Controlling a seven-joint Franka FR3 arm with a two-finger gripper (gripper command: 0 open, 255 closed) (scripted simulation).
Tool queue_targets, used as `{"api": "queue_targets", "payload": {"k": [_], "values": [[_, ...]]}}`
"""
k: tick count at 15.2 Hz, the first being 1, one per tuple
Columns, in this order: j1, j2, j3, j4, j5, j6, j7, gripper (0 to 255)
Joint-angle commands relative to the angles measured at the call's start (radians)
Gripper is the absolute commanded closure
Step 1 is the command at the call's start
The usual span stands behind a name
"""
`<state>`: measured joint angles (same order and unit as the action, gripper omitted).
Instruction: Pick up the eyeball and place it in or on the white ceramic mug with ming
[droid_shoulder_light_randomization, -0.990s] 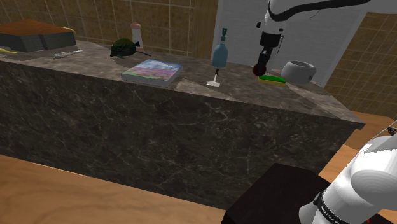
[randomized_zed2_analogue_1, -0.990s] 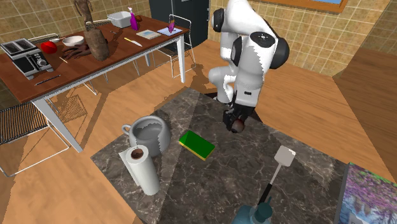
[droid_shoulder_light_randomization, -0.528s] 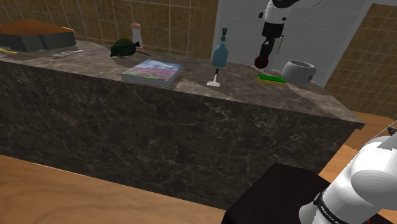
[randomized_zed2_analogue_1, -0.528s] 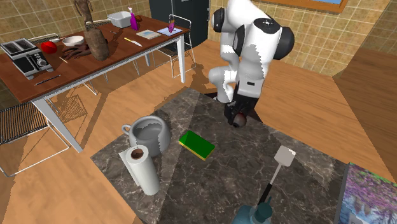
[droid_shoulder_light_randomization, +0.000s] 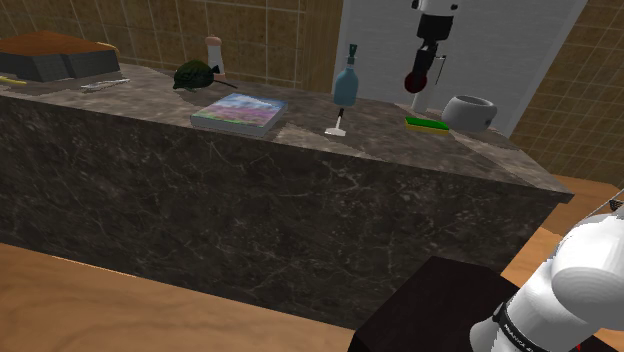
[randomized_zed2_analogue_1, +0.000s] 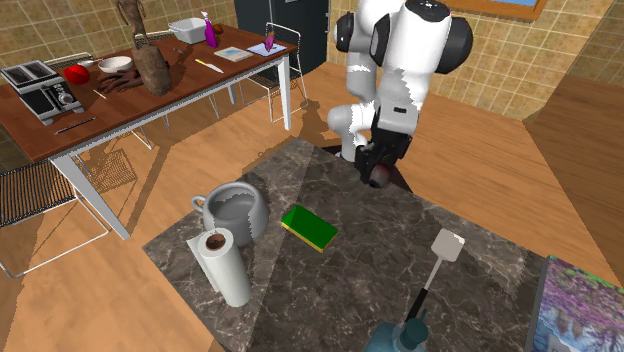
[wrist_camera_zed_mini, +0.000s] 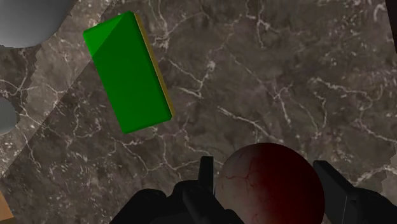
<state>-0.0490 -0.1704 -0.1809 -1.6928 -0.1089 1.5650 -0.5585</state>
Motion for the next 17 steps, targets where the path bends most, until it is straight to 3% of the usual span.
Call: {"api": "queue_targets", "payload": {"k": [1, 5, 17], "values": [[0.0, 0.006, -0.001, 0.034, 0.001, -0.027, -0.004, 255], [0.0, 0.023, -0.001, 0.097, 0.004, -0.073, -0.009, 255], [-0.134, 0.138, -0.183, 0.223, 0.035, -0.063, -0.324, 255]]}}
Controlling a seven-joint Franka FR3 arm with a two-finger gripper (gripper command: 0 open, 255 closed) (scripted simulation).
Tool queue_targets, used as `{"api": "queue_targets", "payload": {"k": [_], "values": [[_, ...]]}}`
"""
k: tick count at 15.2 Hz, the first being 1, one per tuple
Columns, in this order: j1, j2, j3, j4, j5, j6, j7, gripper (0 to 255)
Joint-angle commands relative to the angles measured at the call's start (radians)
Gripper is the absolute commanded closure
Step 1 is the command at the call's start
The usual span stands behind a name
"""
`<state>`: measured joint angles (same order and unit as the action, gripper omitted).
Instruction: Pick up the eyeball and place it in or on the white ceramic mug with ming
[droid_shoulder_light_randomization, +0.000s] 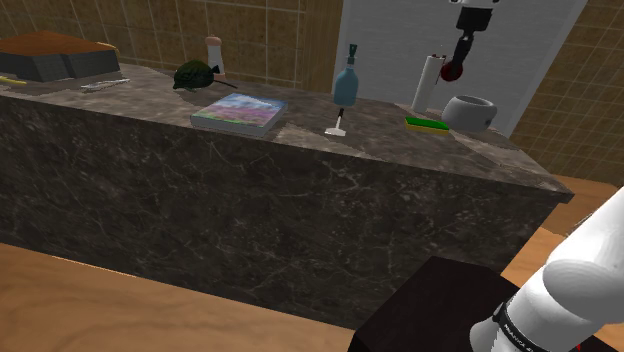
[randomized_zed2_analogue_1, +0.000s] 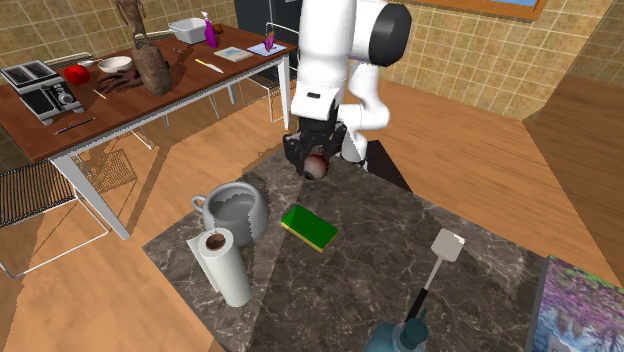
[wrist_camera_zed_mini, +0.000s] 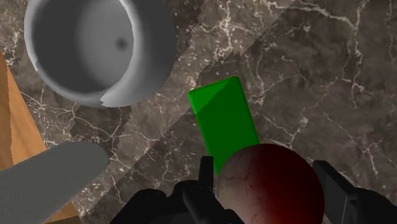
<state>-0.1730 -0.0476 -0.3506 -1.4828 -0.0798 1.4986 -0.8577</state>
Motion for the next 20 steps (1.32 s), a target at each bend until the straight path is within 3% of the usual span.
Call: {"api": "queue_targets", "payload": {"k": [1, 10, 14, 16, 20], "values": [[-0.024, 0.033, -0.028, 0.032, 0.014, 0.002, -0.052, 255], [-0.192, 0.267, -0.142, 0.307, 0.142, -0.05, -0.304, 255], [-0.32, 0.428, -0.168, 0.526, 0.237, -0.122, -0.406, 255], [-0.419, 0.548, -0.166, 0.713, 0.302, -0.193, -0.447, 255], [-0.363, 0.47, -0.17, 0.526, 0.259, -0.083, -0.444, 255]]}}
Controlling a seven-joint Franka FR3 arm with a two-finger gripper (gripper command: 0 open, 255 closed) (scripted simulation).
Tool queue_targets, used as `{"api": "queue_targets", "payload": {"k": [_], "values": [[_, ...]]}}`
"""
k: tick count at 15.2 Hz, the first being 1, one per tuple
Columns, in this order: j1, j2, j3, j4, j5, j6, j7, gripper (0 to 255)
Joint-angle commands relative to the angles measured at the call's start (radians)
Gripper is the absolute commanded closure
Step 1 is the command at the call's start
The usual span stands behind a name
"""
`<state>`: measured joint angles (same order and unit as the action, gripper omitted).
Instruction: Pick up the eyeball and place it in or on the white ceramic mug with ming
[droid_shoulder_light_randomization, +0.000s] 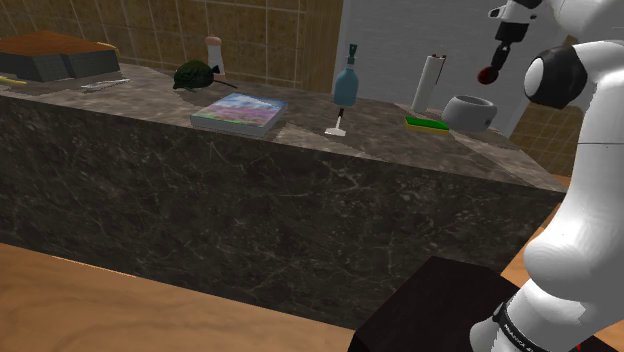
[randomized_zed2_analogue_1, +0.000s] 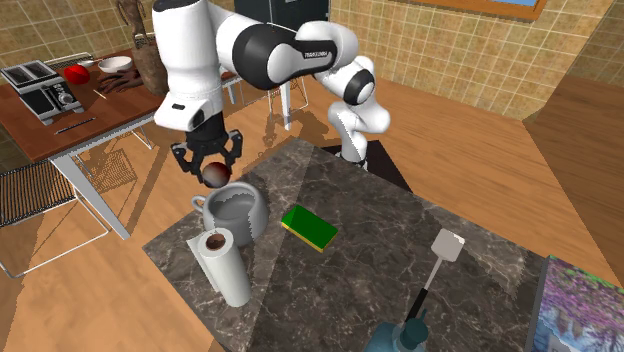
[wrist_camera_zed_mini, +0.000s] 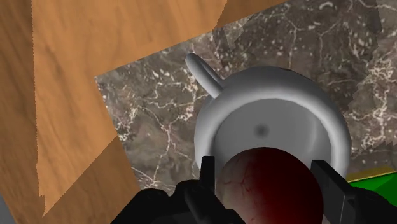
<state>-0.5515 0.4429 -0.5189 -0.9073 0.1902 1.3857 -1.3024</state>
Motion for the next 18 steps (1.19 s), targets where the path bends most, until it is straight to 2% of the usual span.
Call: {"api": "queue_targets", "payload": {"k": [1, 9, 17, 18], "values": [[0.026, -0.035, -0.003, -0.086, -0.018, 0.052, 0.002, 255], [0.08, -0.111, -0.005, -0.316, -0.058, 0.21, 0.012, 255], [0.08, -0.111, -0.005, -0.316, -0.058, 0.21, 0.012, 255], [0.08, -0.111, -0.005, -0.316, -0.058, 0.21, 0.012, 0]]}}
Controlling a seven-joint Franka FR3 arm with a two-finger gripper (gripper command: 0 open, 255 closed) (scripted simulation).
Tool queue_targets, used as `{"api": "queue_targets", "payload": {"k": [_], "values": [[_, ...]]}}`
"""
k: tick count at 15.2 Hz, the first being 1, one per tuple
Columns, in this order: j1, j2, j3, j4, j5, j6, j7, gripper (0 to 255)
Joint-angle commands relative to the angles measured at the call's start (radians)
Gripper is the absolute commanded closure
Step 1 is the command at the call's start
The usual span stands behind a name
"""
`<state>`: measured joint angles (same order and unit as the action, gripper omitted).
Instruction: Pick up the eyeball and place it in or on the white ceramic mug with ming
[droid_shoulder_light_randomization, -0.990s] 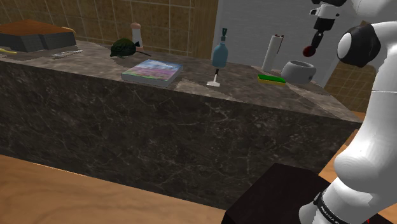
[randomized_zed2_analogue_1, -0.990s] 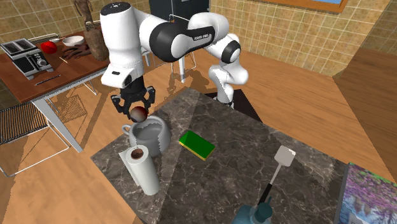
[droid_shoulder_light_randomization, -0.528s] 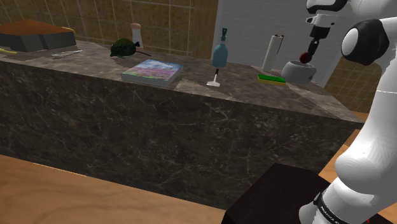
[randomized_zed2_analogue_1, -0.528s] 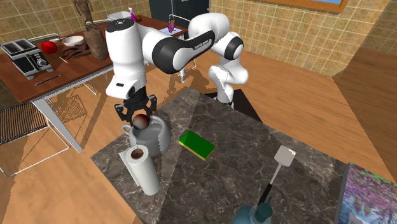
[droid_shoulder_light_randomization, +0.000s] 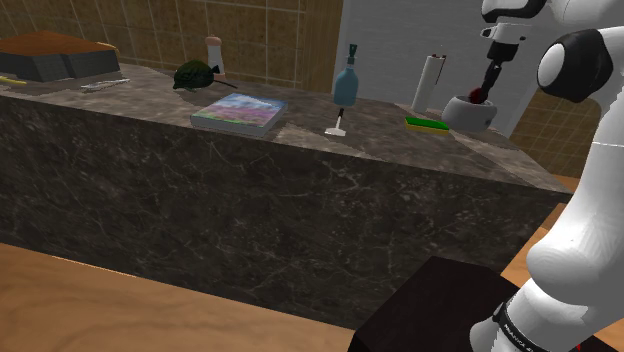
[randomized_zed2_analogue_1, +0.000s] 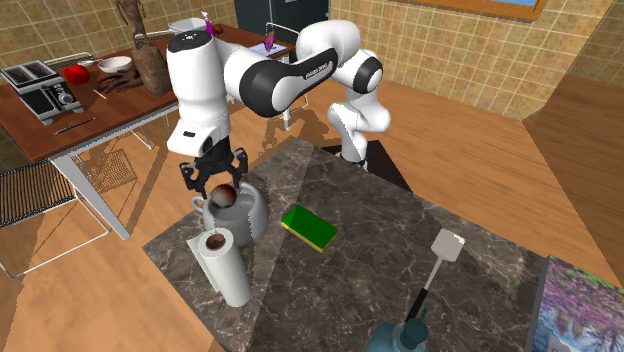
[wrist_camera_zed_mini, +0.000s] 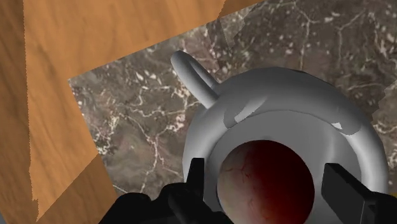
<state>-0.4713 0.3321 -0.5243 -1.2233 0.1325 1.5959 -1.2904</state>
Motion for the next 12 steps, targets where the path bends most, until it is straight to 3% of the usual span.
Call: {"api": "queue_targets", "payload": {"k": [1, 5, 9, 12], "values": [[0.0, 0.0, 0.0, 0.0, 0.0, 0.0, 0.0, 0], [0.0, 0.0, 0.0, 0.0, 0.0, 0.0, 0.0, 0], [-0.049, 0.069, 0.001, 0.236, 0.037, -0.17, -0.007, 0], [-0.05, 0.068, 0.001, 0.236, 0.037, -0.17, -0.006, 0]]}}
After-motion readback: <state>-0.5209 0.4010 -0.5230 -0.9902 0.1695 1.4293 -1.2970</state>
